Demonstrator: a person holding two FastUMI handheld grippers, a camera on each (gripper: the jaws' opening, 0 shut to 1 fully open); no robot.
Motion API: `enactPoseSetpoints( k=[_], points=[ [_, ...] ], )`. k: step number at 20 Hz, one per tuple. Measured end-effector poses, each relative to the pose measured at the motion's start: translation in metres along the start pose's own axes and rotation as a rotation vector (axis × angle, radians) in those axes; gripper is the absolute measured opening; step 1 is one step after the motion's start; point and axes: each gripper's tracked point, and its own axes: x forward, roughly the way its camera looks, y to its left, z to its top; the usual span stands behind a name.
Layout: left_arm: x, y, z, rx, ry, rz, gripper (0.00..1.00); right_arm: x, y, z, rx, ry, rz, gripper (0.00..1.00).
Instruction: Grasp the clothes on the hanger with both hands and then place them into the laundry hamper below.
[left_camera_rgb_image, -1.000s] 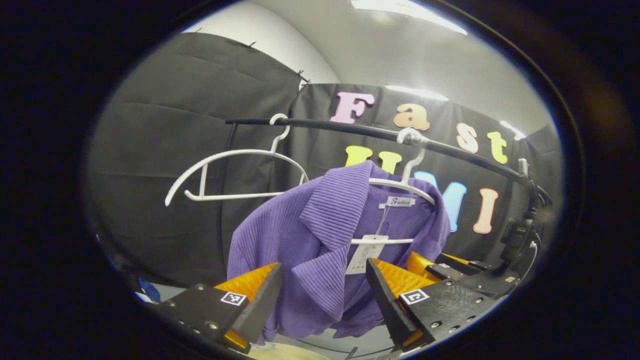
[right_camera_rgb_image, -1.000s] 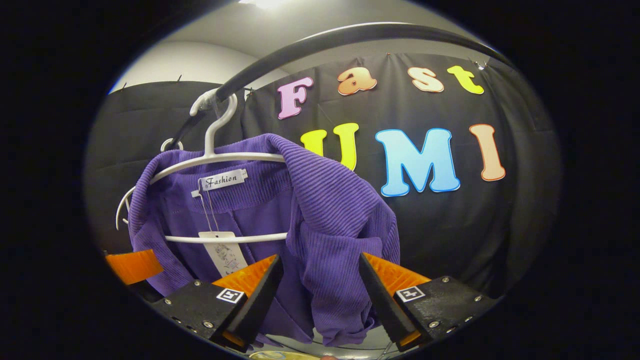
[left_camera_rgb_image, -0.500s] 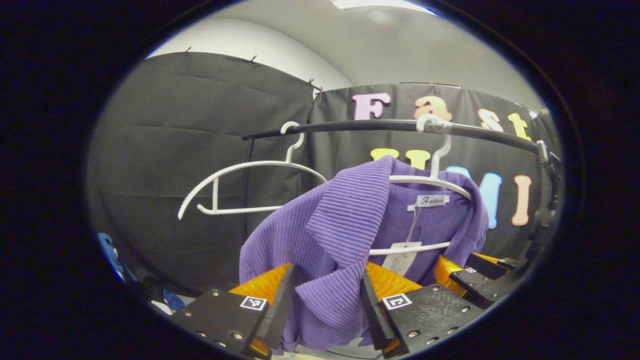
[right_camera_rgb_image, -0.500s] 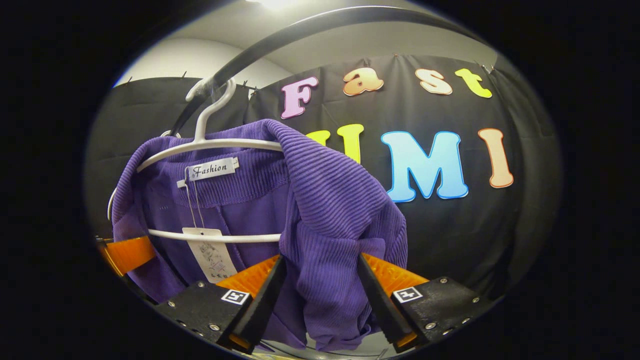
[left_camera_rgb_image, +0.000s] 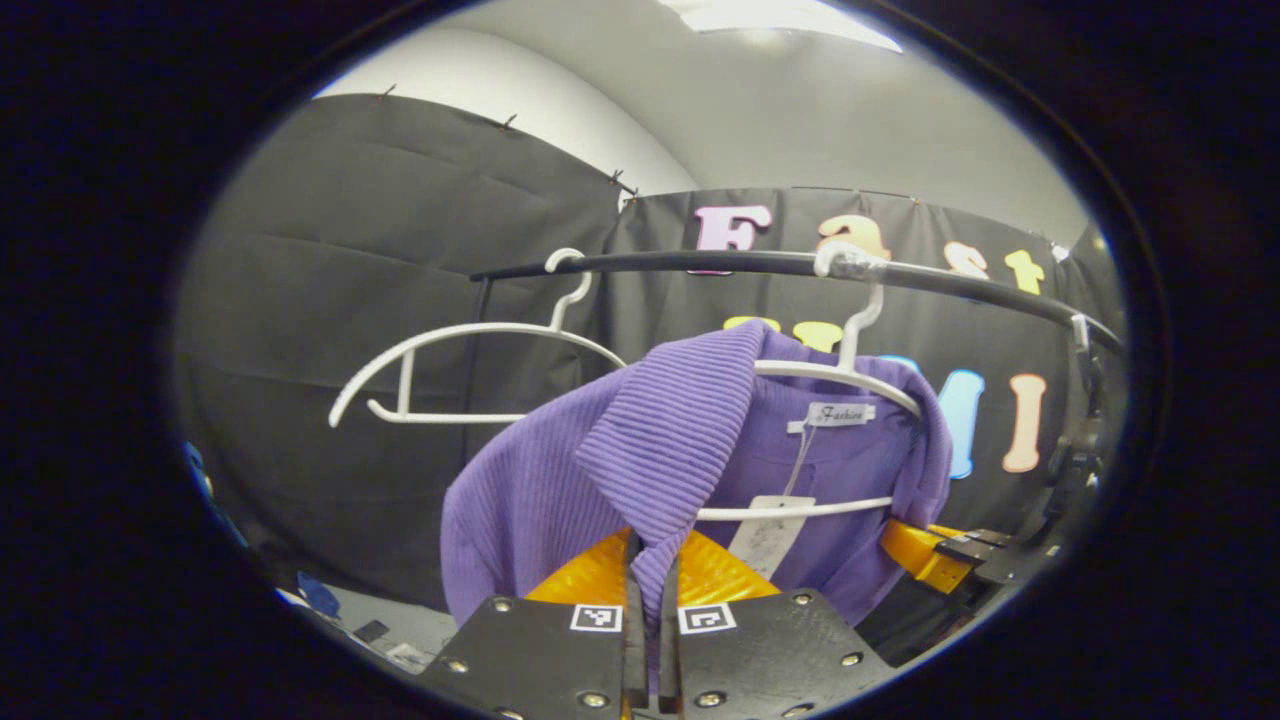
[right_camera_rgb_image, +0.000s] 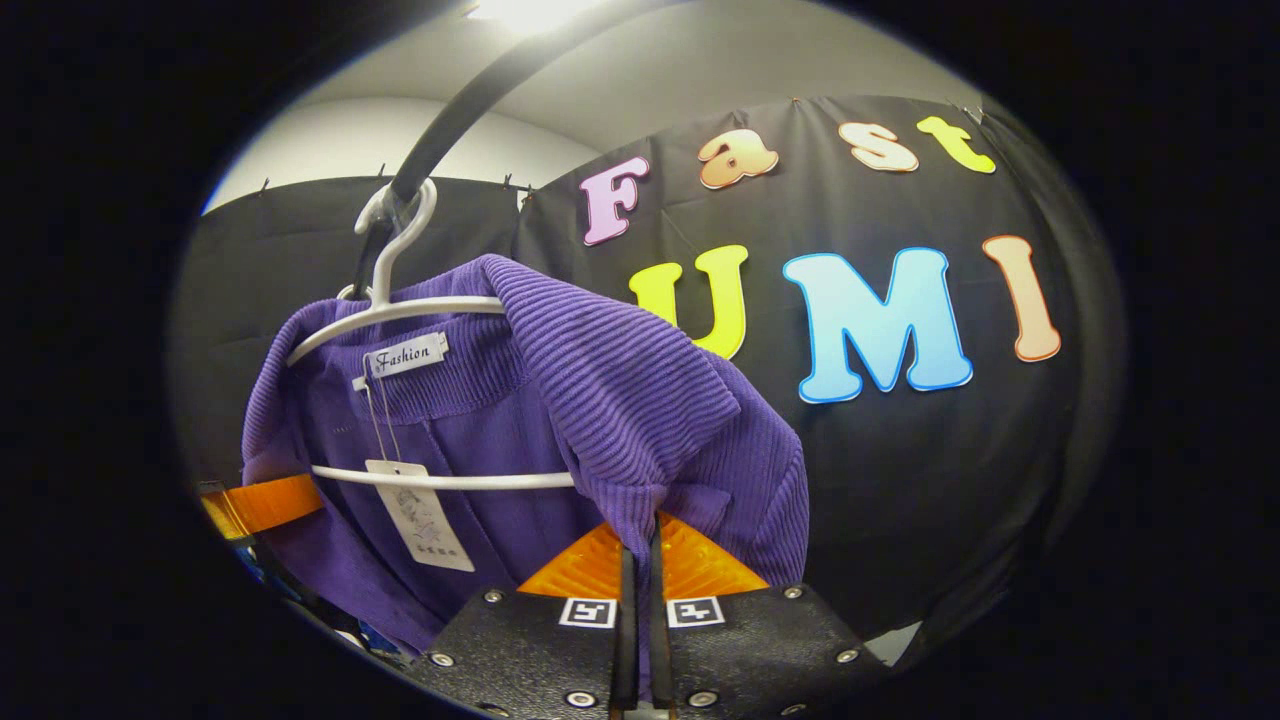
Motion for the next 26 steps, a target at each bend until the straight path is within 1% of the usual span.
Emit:
enactPoseSetpoints(
  k=[1,2,3,4,7,8,9,10,11,13,16,17,19,20,21,22,25,26],
  points=[
    [0.005,-0.003,0.000,-0.002,-0.006,-0.023,0.01,0.000,0.000,0.001,0.009,-0.002,0.021,0.02],
    [-0.002,-0.002,0.000,0.000,-0.011,-0.033,0.01,-0.003,0.004,0.001,0.017,0.006,0.040,0.00],
    [-0.005,0.001,0.002,0.003,-0.020,-0.030,0.06,-0.005,0.002,0.001,0.019,0.008,0.039,0.00],
    [-0.009,0.003,0.008,-0.005,-0.034,-0.033,0.01,-0.006,-0.003,0.005,0.018,0.001,0.033,0.00],
    [-0.015,0.002,0.016,-0.016,-0.059,-0.040,0.01,-0.006,-0.011,0.009,-0.009,-0.024,0.018,0.00],
    [-0.017,0.002,0.017,-0.015,-0.062,-0.038,0.06,-0.005,-0.013,0.008,-0.017,-0.027,0.017,0.00],
    [-0.018,0.004,0.020,-0.016,-0.067,-0.034,0.06,-0.005,-0.015,0.010,-0.024,-0.035,0.013,0.00],
    [-0.021,0.007,0.023,-0.019,-0.079,-0.027,0.06,-0.007,-0.016,0.011,-0.030,-0.042,0.006,0.00],
    [-0.024,0.011,0.029,-0.022,-0.094,-0.015,0.01,-0.008,-0.018,0.013,-0.033,-0.049,0.000,0.00],
    [-0.030,0.022,0.039,-0.019,-0.126,0.012,0.01,-0.012,-0.021,0.018,-0.032,-0.066,-0.015,0.00],
    [-0.033,0.039,0.053,-0.014,-0.163,0.041,0.00,-0.014,-0.038,0.030,-0.039,-0.105,-0.057,0.00],
    [-0.034,0.043,0.058,-0.017,-0.172,0.048,0.06,-0.014,-0.043,0.035,-0.040,-0.118,-0.068,0.00],
    [-0.036,0.056,0.070,-0.007,-0.194,0.067,0.06,-0.013,-0.051,0.041,-0.048,-0.143,-0.088,0.00],
    [-0.037,0.061,0.078,0.004,-0.211,0.073,0.01,-0.011,-0.053,0.042,-0.049,-0.153,-0.095,0.00],
    [-0.038,0.066,0.086,0.015,-0.226,0.077,0.05,-0.012,-0.054,0.043,-0.049,-0.155,-0.100,0.00],
    [-0.037,0.069,0.092,0.027,-0.240,0.081,0.06,-0.010,-0.054,0.043,-0.053,-0.163,-0.105,0.00],
    [-0.030,0.077,0.103,0.058,-0.264,0.092,0.05,-0.011,-0.055,0.046,-0.067,-0.203,-0.126,0.00],
    [-0.029,0.079,0.104,0.058,-0.269,0.092,0.01,-0.013,-0.054,0.045,-0.061,-0.216,-0.129,0.00]
  ],
)
